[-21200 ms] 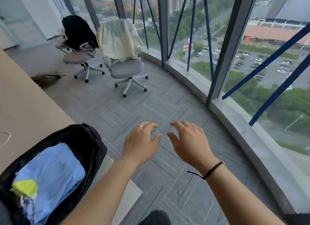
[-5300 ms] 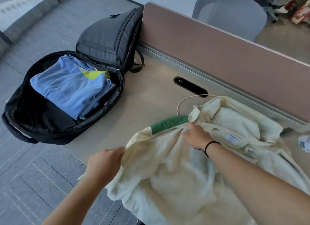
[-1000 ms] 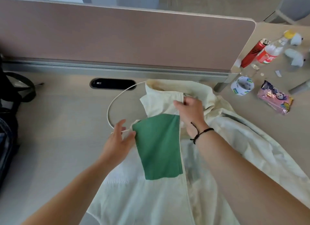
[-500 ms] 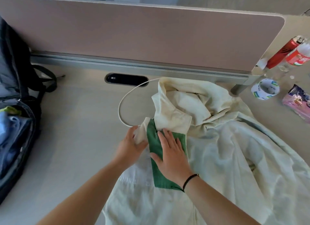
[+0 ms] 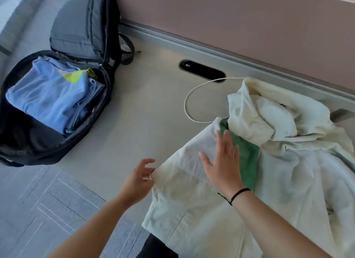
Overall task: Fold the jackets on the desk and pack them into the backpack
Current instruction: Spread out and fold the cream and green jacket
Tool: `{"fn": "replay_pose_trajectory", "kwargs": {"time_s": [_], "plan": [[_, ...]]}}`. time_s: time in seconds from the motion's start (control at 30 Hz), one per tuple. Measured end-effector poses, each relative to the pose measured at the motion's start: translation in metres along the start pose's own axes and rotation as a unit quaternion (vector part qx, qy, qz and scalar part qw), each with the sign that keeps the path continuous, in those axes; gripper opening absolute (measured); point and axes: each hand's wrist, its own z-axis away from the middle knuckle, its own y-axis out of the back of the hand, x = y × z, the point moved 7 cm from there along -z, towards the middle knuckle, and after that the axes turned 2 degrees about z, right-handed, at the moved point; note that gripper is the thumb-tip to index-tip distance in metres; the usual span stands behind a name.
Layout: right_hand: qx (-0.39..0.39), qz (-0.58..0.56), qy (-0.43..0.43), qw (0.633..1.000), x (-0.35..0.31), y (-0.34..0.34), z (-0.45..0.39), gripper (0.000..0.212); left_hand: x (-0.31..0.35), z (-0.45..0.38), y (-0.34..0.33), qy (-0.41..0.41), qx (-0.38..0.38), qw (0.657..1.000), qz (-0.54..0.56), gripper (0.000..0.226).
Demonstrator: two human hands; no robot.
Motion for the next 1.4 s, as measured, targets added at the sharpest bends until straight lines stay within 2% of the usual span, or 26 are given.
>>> {"fn": "replay_pose_trajectory", "kwargs": {"time_s": [0.13,0.2,0.27,0.33,0.43,0.57,0.7,0.73,0.8,0.87,0.93,0.97,1.03,1.13,1.2,1.27,1.33,1.4], "plan": [[-0.109,0.032,0.143,0.983,-0.081,-0.042,0.039,0.088,-0.028,0.016,-0.002,0.011,0.026,0.998,0.055,0.059],[-0.168,0.052,0.172,0.969,-0.106,-0.065,0.054,0.089,-0.030,0.016,-0.006,0.039,0.066,0.992,0.097,0.055],[-0.191,0.054,0.176,0.964,-0.120,-0.078,0.061,0.091,-0.025,0.016,-0.007,0.074,0.112,0.981,0.139,0.054],[-0.182,0.042,0.169,0.968,-0.126,-0.081,0.063,0.092,-0.012,0.018,-0.005,0.066,0.140,0.973,0.172,0.055],[-0.135,0.002,0.140,0.981,-0.118,-0.074,0.064,0.089,0.015,0.031,0.008,-0.001,0.152,0.974,0.167,0.059],[-0.050,-0.026,0.106,0.993,-0.111,-0.055,0.068,0.084,0.048,0.059,0.035,-0.121,0.210,0.969,0.053,0.063],[0.004,-0.119,0.081,0.990,-0.124,-0.023,0.076,0.068,0.075,0.087,0.044,-0.234,0.280,0.929,-0.060,0.062],[0.012,-0.133,0.075,0.988,-0.126,-0.015,0.078,0.067,0.076,0.087,0.042,-0.236,0.282,0.926,-0.079,0.064],[0.037,-0.150,0.078,0.985,-0.128,0.001,0.080,0.066,0.068,0.074,0.033,-0.196,0.242,0.944,-0.112,0.069],[0.061,-0.158,0.092,0.981,-0.128,0.015,0.078,0.068,0.052,0.054,0.017,-0.120,0.148,0.971,-0.145,0.073],[0.076,-0.154,0.097,0.980,-0.123,0.024,0.075,0.072,0.041,0.042,0.006,-0.079,0.070,0.982,-0.159,0.073],[0.080,-0.152,0.095,0.981,-0.119,0.028,0.075,0.073,0.040,0.039,0.007,-0.082,0.059,0.983,-0.154,0.071],[0.095,-0.152,0.098,0.979,-0.113,0.034,0.078,0.074,0.049,0.041,0.024,-0.109,0.085,0.979,-0.151,0.075],[0.129,-0.151,0.094,0.976,-0.106,0.036,0.085,0.084,0.083,0.052,0.082,-0.190,0.197,0.947,-0.170,0.079],[0.152,-0.150,0.082,0.974,-0.105,0.033,0.089,0.087,0.115,0.066,0.123,-0.274,0.282,0.897,-0.200,0.083],[0.142,-0.173,0.044,0.974,-0.108,0.028,0.087,0.087,0.138,0.080,0.150,-0.358,0.341,0.842,-0.217,0.087],[0.087,-0.205,-0.023,0.975,-0.108,0.014,0.082,0.089,0.138,0.076,0.164,-0.370,0.344,0.832,-0.231,0.090],[0.007,-0.212,-0.054,0.976,-0.111,-0.006,0.076,0.081,0.114,0.053,0.166,-0.343,0.293,0.851,-0.268,0.091]]}}
